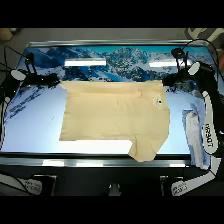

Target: Fold the shirts.

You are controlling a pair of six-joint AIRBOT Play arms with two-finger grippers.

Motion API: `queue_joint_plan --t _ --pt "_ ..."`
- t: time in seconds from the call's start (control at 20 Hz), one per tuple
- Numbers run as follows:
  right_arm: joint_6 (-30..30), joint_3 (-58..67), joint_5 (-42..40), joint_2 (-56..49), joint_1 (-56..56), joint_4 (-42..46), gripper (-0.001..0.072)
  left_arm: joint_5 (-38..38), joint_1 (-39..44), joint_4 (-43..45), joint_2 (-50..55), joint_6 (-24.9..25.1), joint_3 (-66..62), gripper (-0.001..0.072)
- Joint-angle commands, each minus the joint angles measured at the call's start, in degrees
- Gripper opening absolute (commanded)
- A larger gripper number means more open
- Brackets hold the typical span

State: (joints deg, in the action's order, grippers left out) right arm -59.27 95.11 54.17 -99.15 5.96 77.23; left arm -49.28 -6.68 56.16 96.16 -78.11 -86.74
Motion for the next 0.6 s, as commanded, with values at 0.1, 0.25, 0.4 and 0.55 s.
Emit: queue_joint_plan --t 0.1,0.25,0.4,0.55 --pt "2.32 -0.09 20.09 -0.09 -0.04 6.36 0.0024 -18.58 -1.33 1.73 0.31 1.62 -0.07 0.0025" --pt "2.32 -1.44 26.49 -1.95 -0.04 6.01 0.0024 -28.30 -0.83 4.46 1.51 1.60 3.13 0.0025" --pt "2.25 -1.55 26.93 -4.00 -0.04 2.21 0.0024 -28.02 -0.26 4.44 1.73 1.57 7.30 0.0025" --pt "1.46 -1.36 26.51 -3.43 -0.02 1.53 0.0243 -29.68 -1.53 3.10 1.57 0.70 6.97 0.0331"
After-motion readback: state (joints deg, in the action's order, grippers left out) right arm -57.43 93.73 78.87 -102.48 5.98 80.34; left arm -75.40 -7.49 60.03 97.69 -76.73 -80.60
